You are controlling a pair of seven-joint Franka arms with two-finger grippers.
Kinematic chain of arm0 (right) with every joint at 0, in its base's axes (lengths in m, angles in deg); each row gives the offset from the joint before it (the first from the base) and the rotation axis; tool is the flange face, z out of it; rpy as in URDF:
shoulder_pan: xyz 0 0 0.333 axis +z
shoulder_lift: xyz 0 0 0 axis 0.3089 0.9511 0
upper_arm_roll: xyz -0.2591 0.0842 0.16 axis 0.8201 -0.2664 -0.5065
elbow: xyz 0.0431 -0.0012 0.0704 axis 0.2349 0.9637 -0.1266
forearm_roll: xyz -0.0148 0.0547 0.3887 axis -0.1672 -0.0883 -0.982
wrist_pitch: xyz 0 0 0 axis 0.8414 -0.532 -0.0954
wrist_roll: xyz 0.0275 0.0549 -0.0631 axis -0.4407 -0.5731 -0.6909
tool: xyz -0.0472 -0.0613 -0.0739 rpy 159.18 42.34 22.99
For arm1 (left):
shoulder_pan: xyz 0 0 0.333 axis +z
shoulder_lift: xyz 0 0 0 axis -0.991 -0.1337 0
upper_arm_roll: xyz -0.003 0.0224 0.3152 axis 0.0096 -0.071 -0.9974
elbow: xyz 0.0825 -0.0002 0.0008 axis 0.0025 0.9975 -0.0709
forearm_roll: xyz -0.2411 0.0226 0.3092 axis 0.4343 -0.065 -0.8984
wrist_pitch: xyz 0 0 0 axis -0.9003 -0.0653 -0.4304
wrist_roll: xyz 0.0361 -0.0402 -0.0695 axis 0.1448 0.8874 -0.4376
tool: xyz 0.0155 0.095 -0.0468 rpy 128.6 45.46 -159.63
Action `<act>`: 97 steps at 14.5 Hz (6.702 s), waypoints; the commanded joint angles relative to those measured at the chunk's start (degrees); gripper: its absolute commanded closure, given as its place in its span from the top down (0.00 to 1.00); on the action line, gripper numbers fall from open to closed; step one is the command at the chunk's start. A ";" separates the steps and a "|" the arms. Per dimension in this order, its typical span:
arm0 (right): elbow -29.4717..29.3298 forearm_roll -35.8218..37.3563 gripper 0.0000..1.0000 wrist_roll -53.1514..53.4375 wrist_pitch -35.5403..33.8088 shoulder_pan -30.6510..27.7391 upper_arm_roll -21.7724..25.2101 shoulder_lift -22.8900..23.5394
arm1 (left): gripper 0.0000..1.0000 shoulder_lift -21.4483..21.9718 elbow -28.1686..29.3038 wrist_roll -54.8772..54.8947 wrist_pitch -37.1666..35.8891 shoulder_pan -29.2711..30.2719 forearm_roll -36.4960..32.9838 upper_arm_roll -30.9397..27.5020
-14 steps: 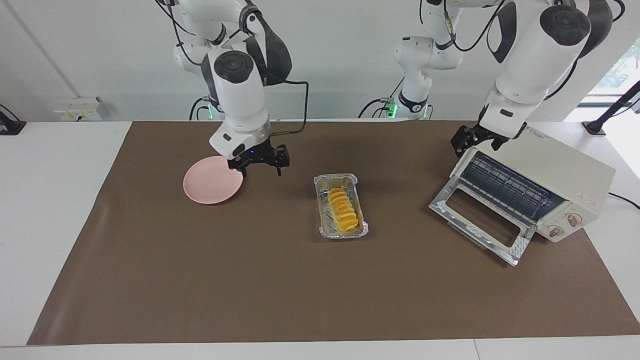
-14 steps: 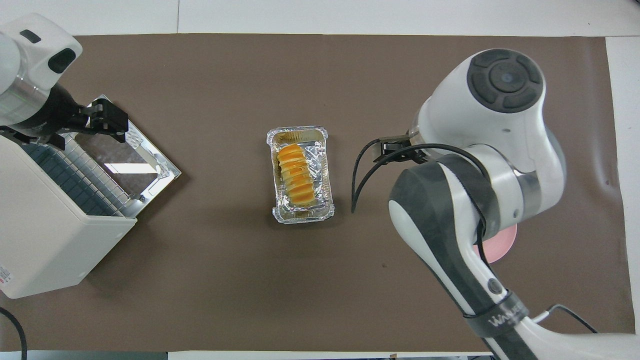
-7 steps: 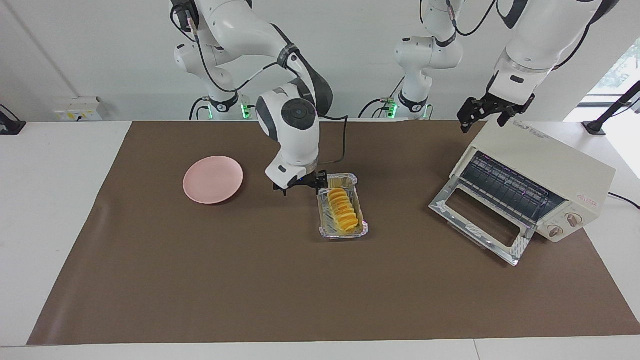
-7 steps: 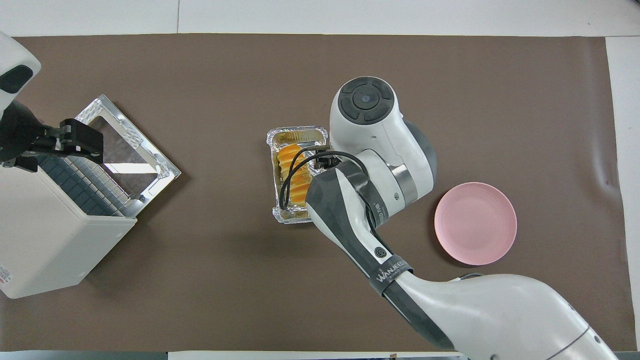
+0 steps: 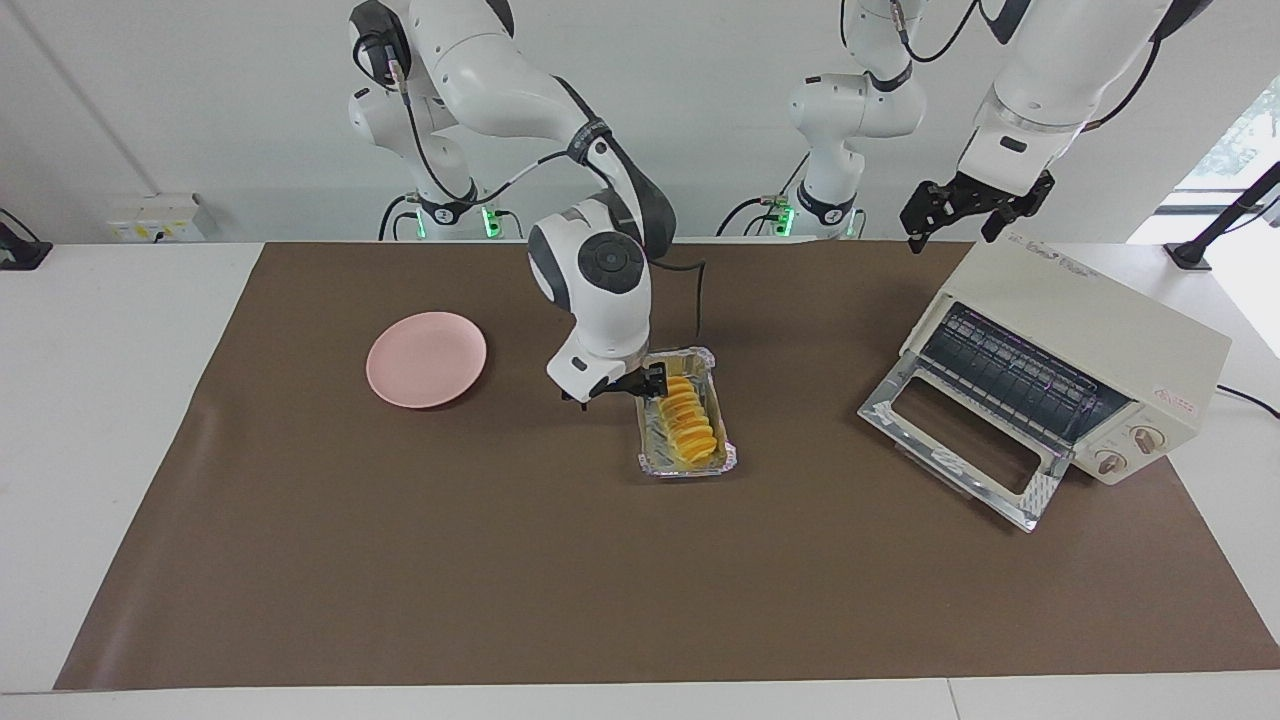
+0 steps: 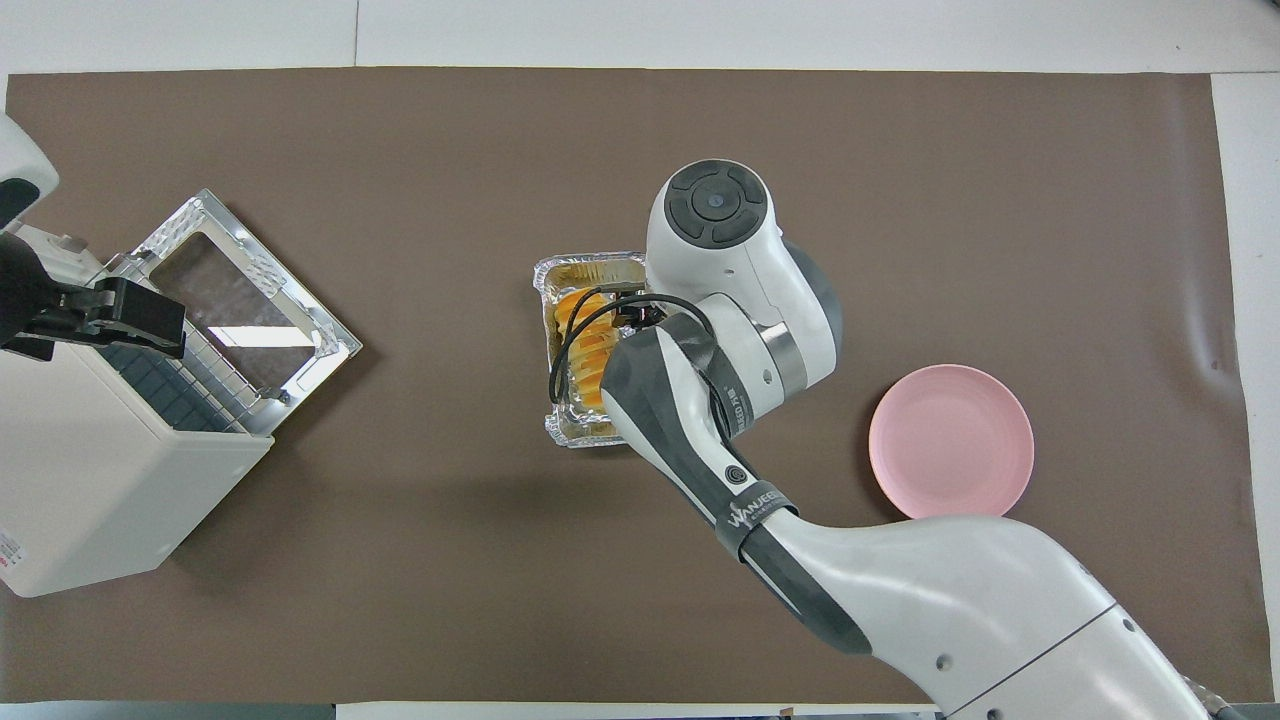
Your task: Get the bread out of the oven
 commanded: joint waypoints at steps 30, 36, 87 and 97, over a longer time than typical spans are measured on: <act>-9.90 -2.28 0.00 -7.25 -9.62 -10.77 0.28 0.53 | 1.00 5.39 11.37 1.64 4.56 1.91 1.10 0.27; -4.49 -2.20 0.00 -25.01 -3.16 -23.44 0.63 -0.61 | 1.00 5.39 11.38 1.55 4.56 2.00 1.10 0.27; 0.02 8.00 0.00 -23.27 5.23 -25.39 0.72 2.64 | 1.00 5.39 11.37 1.55 4.56 2.00 1.10 0.27; 0.35 7.13 0.00 -22.40 -11.11 -24.86 0.63 -8.84 | 1.00 5.39 11.29 1.55 4.56 2.00 1.10 0.27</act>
